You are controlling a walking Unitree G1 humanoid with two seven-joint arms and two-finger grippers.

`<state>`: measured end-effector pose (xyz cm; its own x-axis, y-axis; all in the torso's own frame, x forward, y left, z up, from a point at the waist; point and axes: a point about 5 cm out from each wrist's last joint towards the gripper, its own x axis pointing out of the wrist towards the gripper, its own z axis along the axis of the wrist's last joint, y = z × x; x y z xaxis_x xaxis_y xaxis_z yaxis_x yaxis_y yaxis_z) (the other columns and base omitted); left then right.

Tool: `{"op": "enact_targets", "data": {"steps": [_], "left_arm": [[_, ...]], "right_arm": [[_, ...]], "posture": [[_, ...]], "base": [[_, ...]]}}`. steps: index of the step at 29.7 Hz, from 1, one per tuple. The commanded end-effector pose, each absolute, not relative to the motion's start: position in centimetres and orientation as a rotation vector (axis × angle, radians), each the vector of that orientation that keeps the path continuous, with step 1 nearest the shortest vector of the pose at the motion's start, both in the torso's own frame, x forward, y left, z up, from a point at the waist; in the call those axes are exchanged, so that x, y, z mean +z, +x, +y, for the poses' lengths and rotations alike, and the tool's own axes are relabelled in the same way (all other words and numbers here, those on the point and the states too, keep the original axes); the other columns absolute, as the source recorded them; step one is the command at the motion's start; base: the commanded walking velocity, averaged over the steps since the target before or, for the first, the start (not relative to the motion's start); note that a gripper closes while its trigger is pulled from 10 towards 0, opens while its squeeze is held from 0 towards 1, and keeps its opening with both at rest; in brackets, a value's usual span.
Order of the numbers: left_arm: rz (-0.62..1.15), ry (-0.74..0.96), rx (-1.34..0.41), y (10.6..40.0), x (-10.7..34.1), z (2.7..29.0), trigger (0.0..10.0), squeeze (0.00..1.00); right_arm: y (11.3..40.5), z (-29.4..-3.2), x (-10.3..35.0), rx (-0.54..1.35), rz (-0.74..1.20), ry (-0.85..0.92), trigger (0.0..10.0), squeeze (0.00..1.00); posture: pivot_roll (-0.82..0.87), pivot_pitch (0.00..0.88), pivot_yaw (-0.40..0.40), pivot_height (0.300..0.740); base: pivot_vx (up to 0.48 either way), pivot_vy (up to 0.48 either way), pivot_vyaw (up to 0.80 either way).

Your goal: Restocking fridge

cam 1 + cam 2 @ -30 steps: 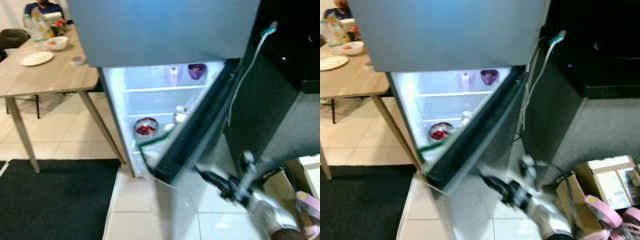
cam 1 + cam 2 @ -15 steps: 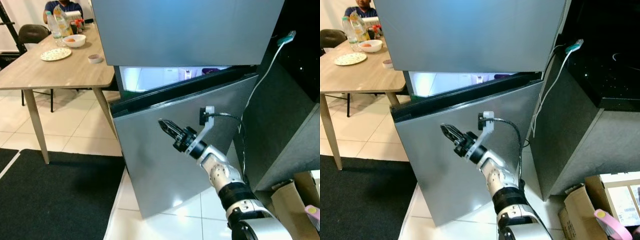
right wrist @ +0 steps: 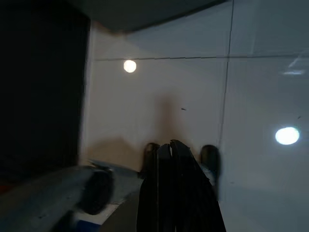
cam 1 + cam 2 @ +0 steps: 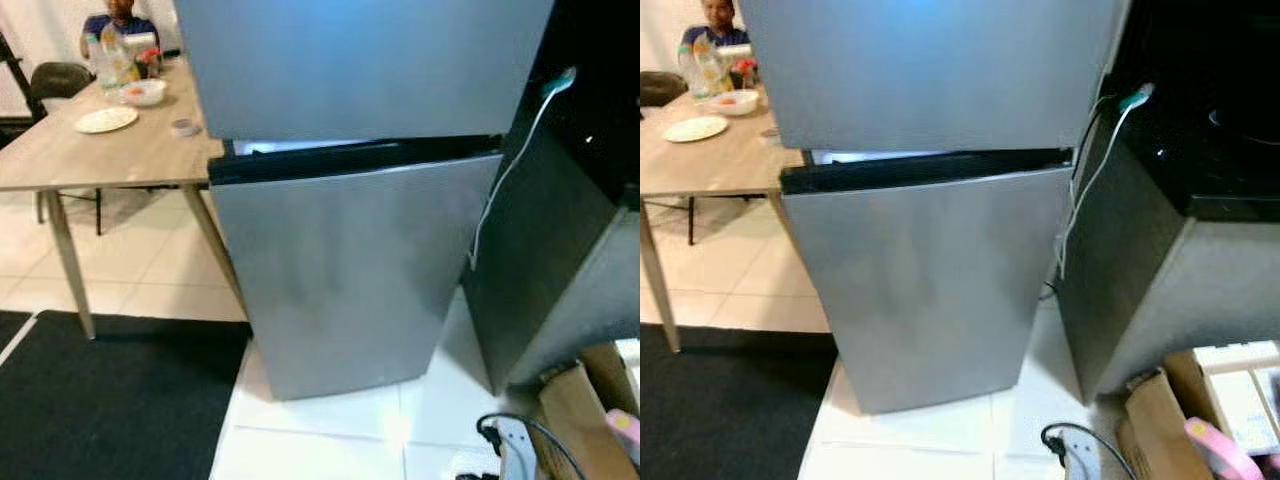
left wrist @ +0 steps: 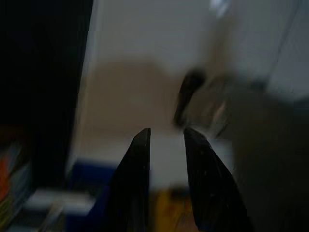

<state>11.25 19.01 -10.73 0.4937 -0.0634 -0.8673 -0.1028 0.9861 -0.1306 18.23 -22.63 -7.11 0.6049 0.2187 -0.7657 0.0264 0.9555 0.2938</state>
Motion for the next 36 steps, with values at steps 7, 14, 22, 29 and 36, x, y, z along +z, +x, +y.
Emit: {"op": "enact_targets", "data": {"steps": [7,14,22,29,36], "left_arm": [[1.099,-0.086,0.016,10.1,-11.1,19.2,10.0,0.00],[1.069,-0.178,0.035,10.4,-10.9,19.3,10.0,0.00],[1.074,-0.182,0.014,10.6,-10.9,19.3,10.0,0.00],[1.080,-0.174,0.005,10.5,-10.9,19.5,10.0,0.00],[1.082,-0.173,0.003,10.5,-10.9,19.6,10.0,0.00]], "right_arm": [[15.0,-23.6,-8.5,-0.007,0.998,0.295,10.0,0.00],[15.7,-24.6,-8.1,-0.100,0.968,0.265,10.0,0.00],[15.0,-24.7,-8.4,-0.114,1.000,0.247,10.0,0.00],[14.1,-24.2,-8.9,-0.117,1.024,0.259,10.0,0.00],[14.3,-24.0,-8.9,-0.115,1.019,0.259,10.0,0.00]], "posture": [[-0.09,0.028,0.005,0.740],[-0.09,0.028,0.009,0.740],[-0.09,0.033,0.010,0.740],[-0.09,0.031,0.018,0.740],[-0.09,0.031,0.019,0.740]], "base": [[0.000,0.000,0.80],[0.000,0.000,0.68],[0.000,0.000,0.00],[0.198,0.000,0.00],[0.299,0.000,0.00]]}}
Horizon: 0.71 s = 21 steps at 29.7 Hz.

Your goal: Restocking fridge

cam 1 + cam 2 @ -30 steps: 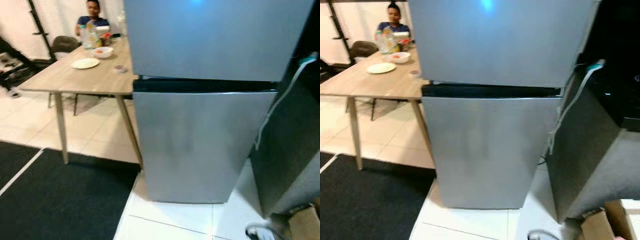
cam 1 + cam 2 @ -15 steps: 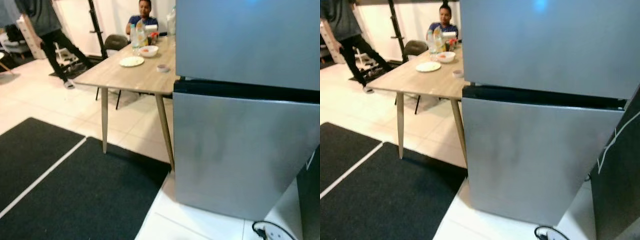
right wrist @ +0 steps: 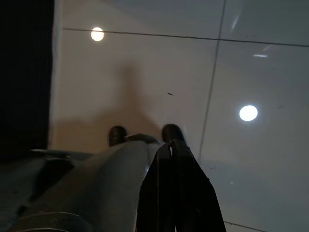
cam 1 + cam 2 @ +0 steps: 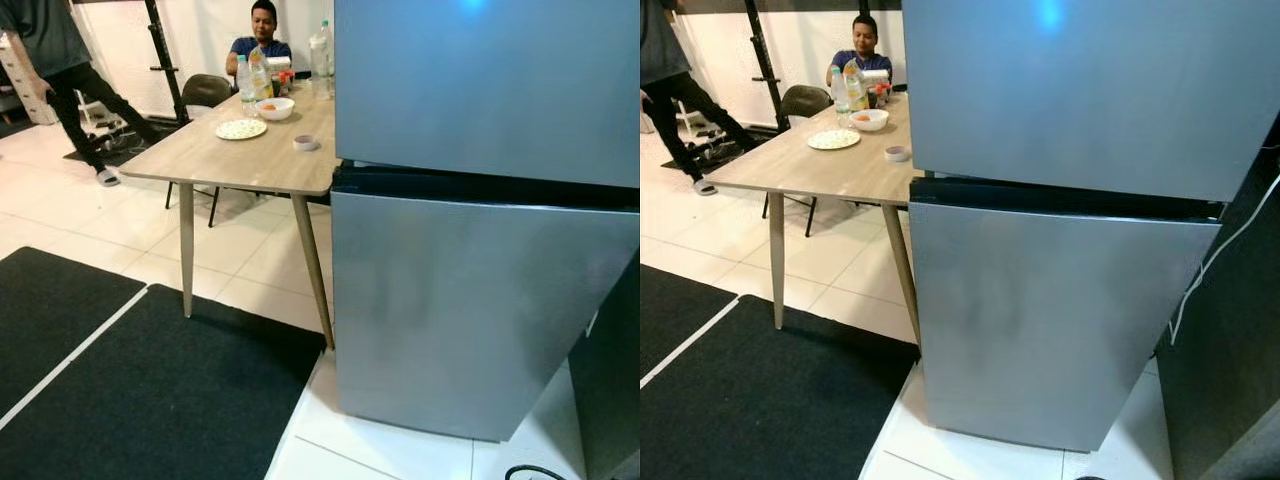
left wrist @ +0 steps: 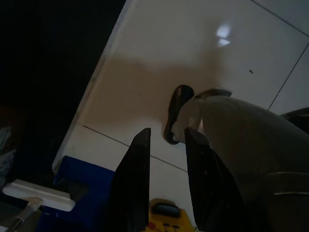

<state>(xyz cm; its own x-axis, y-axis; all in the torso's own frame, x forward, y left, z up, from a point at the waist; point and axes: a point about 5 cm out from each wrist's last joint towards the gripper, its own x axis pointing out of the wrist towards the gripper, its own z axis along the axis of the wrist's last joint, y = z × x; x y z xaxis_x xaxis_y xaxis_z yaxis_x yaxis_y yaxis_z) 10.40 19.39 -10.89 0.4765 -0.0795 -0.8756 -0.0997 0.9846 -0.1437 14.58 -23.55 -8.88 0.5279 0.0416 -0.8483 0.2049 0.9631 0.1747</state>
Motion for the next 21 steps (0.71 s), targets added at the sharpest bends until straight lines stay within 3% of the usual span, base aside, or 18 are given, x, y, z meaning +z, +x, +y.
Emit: {"op": "enact_targets", "data": {"steps": [1,16,21], "left_arm": [[1.082,-0.173,0.003,10.46,-10.86,19.59,10.0,0.00],[1.091,-0.168,-0.012,10.23,-10.93,19.46,10.0,0.00],[1.094,-0.165,-0.013,10.16,-10.95,19.51,10.0,0.00]], "right_arm": [[14.42,-23.92,-8.86,-0.114,1.016,0.259,10.0,0.00],[14.39,-24.23,-8.81,-0.136,1.016,0.260,10.0,0.00],[14.36,-24.28,-8.83,-0.147,1.019,0.268,10.0,0.00]], "posture": [[-0.09,0.031,0.019,0.740],[-0.09,0.030,0.021,0.740],[-0.09,0.029,0.023,0.740]], "base": [[0.296,0.000,0.00],[0.297,0.000,0.00],[0.291,0.000,-0.77]]}}
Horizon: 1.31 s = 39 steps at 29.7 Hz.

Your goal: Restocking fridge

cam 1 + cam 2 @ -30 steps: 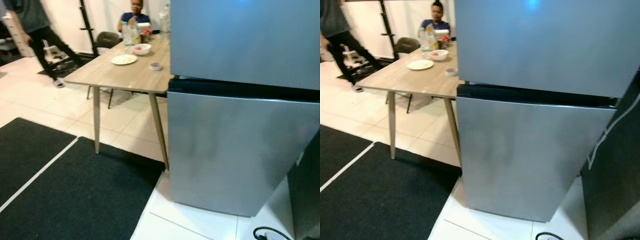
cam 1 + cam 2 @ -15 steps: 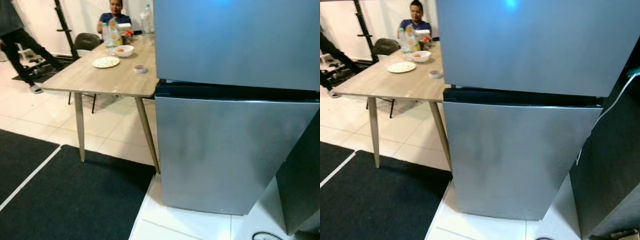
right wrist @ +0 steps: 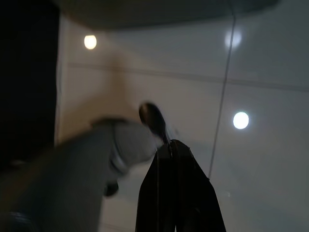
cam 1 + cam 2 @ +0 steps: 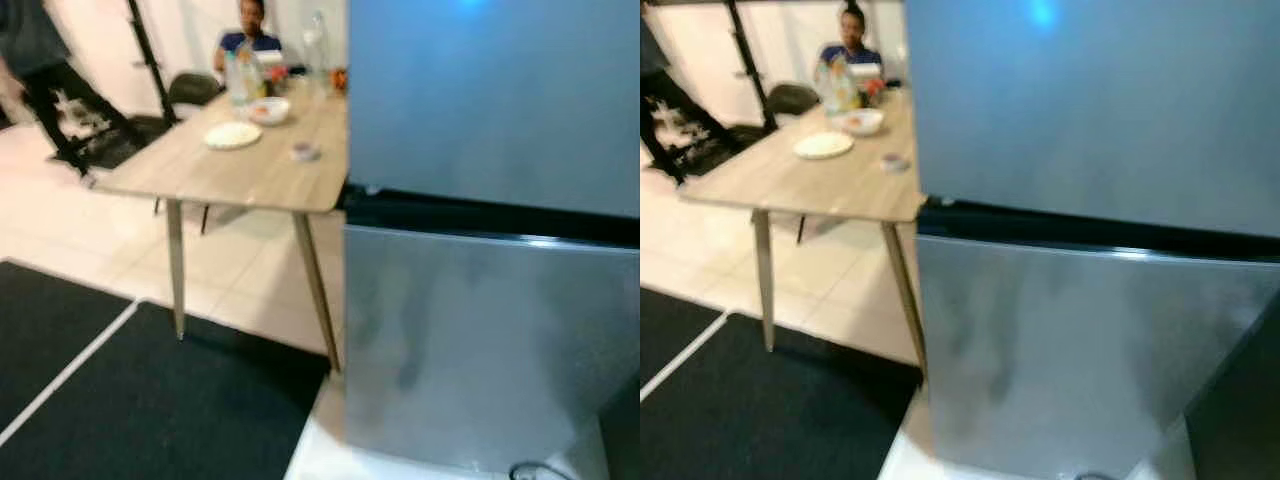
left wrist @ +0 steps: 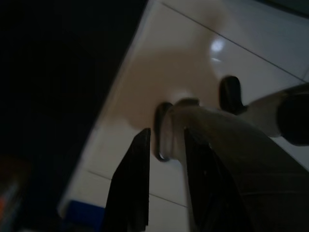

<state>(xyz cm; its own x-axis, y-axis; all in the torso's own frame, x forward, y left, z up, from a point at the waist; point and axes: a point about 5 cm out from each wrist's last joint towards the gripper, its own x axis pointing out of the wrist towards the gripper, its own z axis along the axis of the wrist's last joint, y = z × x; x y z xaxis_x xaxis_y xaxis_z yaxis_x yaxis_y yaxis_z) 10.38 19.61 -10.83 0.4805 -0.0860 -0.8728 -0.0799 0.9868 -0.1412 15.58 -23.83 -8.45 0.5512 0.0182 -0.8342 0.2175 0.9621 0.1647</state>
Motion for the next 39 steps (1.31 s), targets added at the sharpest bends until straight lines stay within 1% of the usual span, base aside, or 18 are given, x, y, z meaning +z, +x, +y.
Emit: {"op": "enact_targets", "data": {"steps": [1,6,8,10,11,12,14,17,19,21,24,28,29,33,34,36,37,39], "left_arm": [[1.094,-0.165,-0.012,10.2,-10.9,19.5,10.0,0.00],[1.092,-0.159,0.017,10.1,-11.0,19.6,10.0,0.00],[1.095,-0.156,0.019,10.1,-11.0,19.6,10.0,0.00],[1.096,-0.156,0.019,10.1,-11.0,19.6,10.0,0.00],[1.099,-0.153,0.014,10.1,-11.0,19.6,10.0,0.00],[1.099,-0.153,0.014,10.1,-11.0,19.6,10.0,0.00],[1.100,-0.151,0.011,10.1,-11.0,19.6,10.0,0.00],[1.101,-0.152,0.011,10.0,-11.0,19.6,10.0,0.00],[1.102,-0.150,0.011,10.0,-11.0,19.6,10.0,0.00],[1.103,-0.150,0.011,9.9,-11.0,19.6,10.0,0.00],[1.103,-0.151,0.010,9.9,-11.0,19.6,10.0,0.00],[1.102,-0.152,0.000,9.9,-11.1,19.3,10.0,0.00],[1.102,-0.152,0.000,9.9,-11.1,19.3,10.0,0.00],[1.102,-0.151,-0.005,9.8,-11.1,19.2,10.0,0.00],[1.102,-0.151,-0.005,9.8,-11.1,19.2,10.0,0.00],[1.102,-0.151,-0.005,9.7,-11.1,19.2,10.0,0.00],[1.102,-0.151,-0.005,9.7,-11.1,19.2,10.0,0.00],[1.104,-0.150,-0.006,9.7,-11.1,19.2,10.0,0.00]], "right_arm": [[14.4,-24.3,-8.8,-0.157,1.012,0.279,10.0,0.00],[14.7,-24.3,-8.7,-0.141,0.997,0.284,10.0,0.00],[15.6,-23.9,-8.3,-0.095,0.935,0.347,10.0,0.00],[16.0,-23.7,-8.0,-0.074,0.906,0.374,10.0,0.00],[17.7,-23.3,-7.1,-0.015,0.802,0.472,10.0,0.00],[17.7,-23.3,-7.1,-0.015,0.802,0.472,10.0,0.00],[19.3,-22.9,-6.1,0.037,0.709,0.555,10.0,0.00],[20.2,-22.8,-5.5,0.059,0.658,0.596,10.0,0.00],[22.6,-22.8,-3.8,0.107,0.532,0.673,10.0,0.00],[24.1,-22.7,-2.6,0.139,0.458,0.702,10.0,0.00],[24.6,-22.7,-2.1,0.151,0.436,0.705,10.0,0.00],[27.3,-21.9,0.2,0.234,0.339,0.670,10.0,0.00],[27.3,-21.9,0.2,0.234,0.339,0.670,10.0,0.00],[30.1,-21.6,3.1,0.281,0.221,0.644,10.0,0.00],[30.1,-21.6,3.1,0.281,0.221,0.644,10.0,0.00],[31.4,-21.4,4.6,0.297,0.170,0.620,10.0,0.00],[31.4,-21.4,4.6,0.297,0.170,0.620,10.0,0.00],[32.3,-21.2,5.7,0.307,0.136,0.610,10.0,0.00]], "posture": [[-0.09,0.029,0.023,0.740],[-0.09,0.029,0.022,0.740],[-0.09,0.029,0.022,0.740],[-0.09,0.029,0.022,0.740],[-0.09,0.032,0.022,0.740],[-0.09,0.032,0.022,0.740],[-0.09,0.032,0.022,0.740],[-0.09,0.032,0.022,0.740],[-0.09,0.033,0.021,0.740],[-0.09,0.033,0.021,0.740],[-0.09,0.033,0.021,0.740],[-0.09,0.036,0.019,0.740],[-0.09,0.036,0.019,0.740],[-0.09,0.036,0.019,0.740],[-0.09,0.036,0.019,0.740],[-0.09,0.039,0.018,0.740],[-0.09,0.039,0.018,0.740],[-0.09,0.039,0.018,0.740]], "base": [[0.296,0.000,-0.77],[0.059,0.000,-0.15],[0.000,0.000,0.00],[0.000,0.000,0.00],[0.000,0.000,0.00],[0.000,0.000,0.00],[0.000,0.000,0.00],[0.000,0.000,0.00],[0.000,0.000,0.00],[0.000,0.000,0.00],[0.000,0.000,0.00],[0.000,0.000,0.00],[0.000,0.000,0.00],[0.000,0.000,0.00],[0.000,0.000,0.00],[0.000,0.000,0.00],[0.000,0.000,0.00],[0.000,0.000,0.00]]}}
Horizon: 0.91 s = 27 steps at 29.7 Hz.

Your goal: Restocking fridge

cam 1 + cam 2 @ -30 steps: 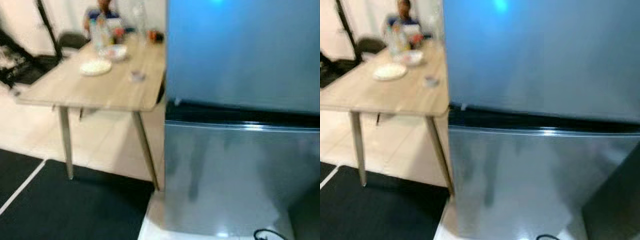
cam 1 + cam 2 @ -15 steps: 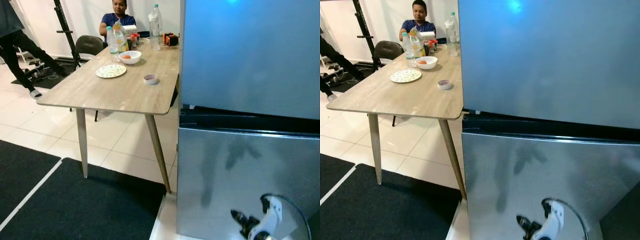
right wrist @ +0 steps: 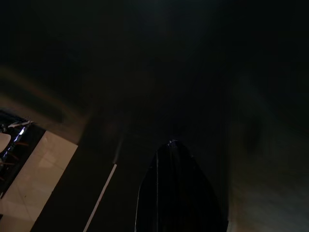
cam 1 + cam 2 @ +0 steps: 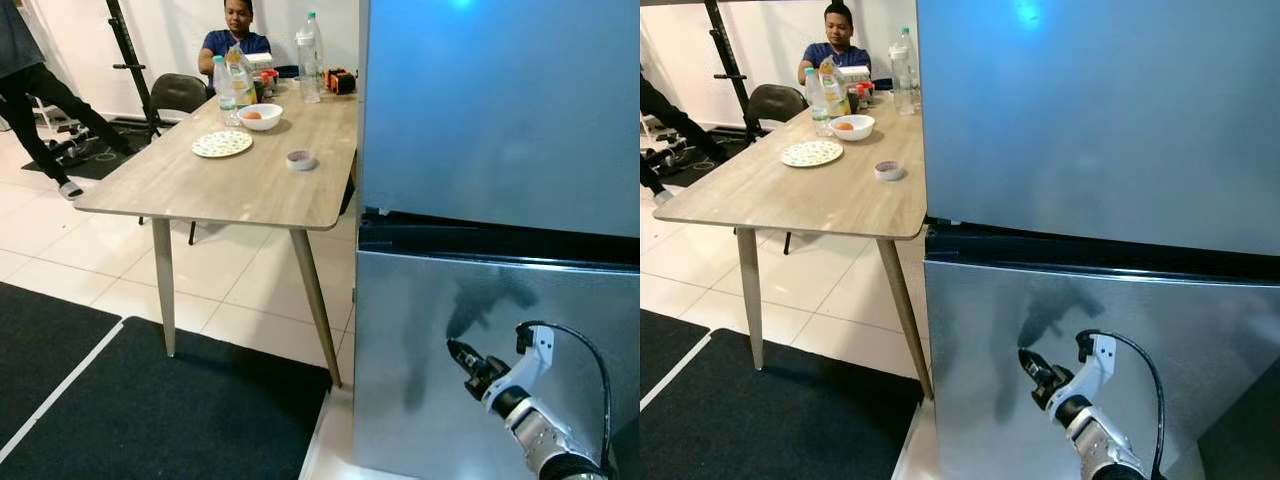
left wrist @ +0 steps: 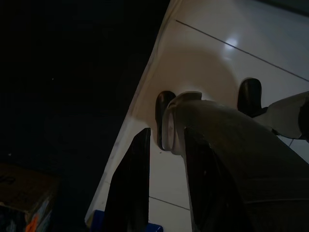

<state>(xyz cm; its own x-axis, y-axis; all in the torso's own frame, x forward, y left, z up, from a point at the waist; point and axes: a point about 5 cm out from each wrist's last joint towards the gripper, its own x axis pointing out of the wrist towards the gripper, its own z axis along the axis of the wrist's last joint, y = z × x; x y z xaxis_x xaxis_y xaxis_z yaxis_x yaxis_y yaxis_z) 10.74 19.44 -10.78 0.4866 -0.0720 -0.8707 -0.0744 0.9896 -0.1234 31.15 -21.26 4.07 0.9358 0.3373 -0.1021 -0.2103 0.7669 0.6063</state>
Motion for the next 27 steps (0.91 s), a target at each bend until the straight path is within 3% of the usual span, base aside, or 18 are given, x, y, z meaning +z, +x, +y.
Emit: {"op": "enact_targets", "data": {"steps": [1,11,15,18,20,22,24,25,26,27], "left_arm": [[1.104,-0.150,-0.006,9.7,-11.1,19.2,10.0,0.00],[1.105,-0.153,-0.007,9.5,-11.1,19.2,10.0,0.00],[1.104,-0.154,-0.006,9.5,-11.2,19.2,10.0,0.00],[1.106,-0.156,-0.006,9.4,-11.2,19.1,10.0,0.00],[1.106,-0.156,-0.006,9.4,-11.2,19.1,10.0,0.00],[1.107,-0.162,-0.004,9.4,-11.2,19.0,10.0,0.00],[1.107,-0.162,-0.004,9.4,-11.2,19.0,10.0,0.00],[1.107,-0.164,-0.004,9.4,-11.2,18.9,10.0,0.00],[1.107,-0.164,-0.004,9.4,-11.2,18.9,10.0,0.00],[1.108,-0.166,-0.006,9.3,-11.2,18.8,10.0,0.00]], "right_arm": [[32.3,-21.2,5.7,0.307,0.136,0.610,10.0,0.00],[33.7,-20.5,7.2,0.336,0.116,0.567,10.0,0.00],[32.4,-20.1,5.0,0.343,0.252,0.482,10.0,0.00],[29.7,-20.2,1.5,0.330,0.437,0.354,10.0,0.00],[29.7,-20.2,1.5,0.330,0.437,0.354,10.0,0.00],[24.5,-22.4,-3.3,0.177,0.702,0.227,10.0,0.00],[24.5,-22.4,-3.3,0.177,0.702,0.227,10.0,0.00],[22.4,-23.3,-4.7,0.115,0.785,0.195,10.0,0.00],[22.4,-23.3,-4.7,0.115,0.785,0.195,10.0,0.00],[19.3,-24.3,-6.4,0.069,0.906,0.150,10.0,0.00]], "posture": [[-0.09,0.039,0.018,0.740],[-0.08,0.045,0.013,0.740],[-0.08,0.045,0.013,0.740],[-0.08,0.042,0.012,0.740],[-0.08,0.042,0.012,0.740],[-0.08,0.037,0.006,0.740],[-0.08,0.037,0.006,0.740],[-0.08,0.037,0.006,0.740],[-0.08,0.037,0.006,0.740],[-0.08,0.029,0.003,0.740]], "base": [[0.000,0.000,0.00],[0.000,0.000,0.00],[0.000,0.000,0.00],[0.000,0.000,0.00],[0.000,0.000,0.00],[0.000,0.000,0.00],[0.000,0.000,0.00],[0.000,0.000,0.00],[0.000,0.000,0.00],[0.000,0.000,0.00]]}}
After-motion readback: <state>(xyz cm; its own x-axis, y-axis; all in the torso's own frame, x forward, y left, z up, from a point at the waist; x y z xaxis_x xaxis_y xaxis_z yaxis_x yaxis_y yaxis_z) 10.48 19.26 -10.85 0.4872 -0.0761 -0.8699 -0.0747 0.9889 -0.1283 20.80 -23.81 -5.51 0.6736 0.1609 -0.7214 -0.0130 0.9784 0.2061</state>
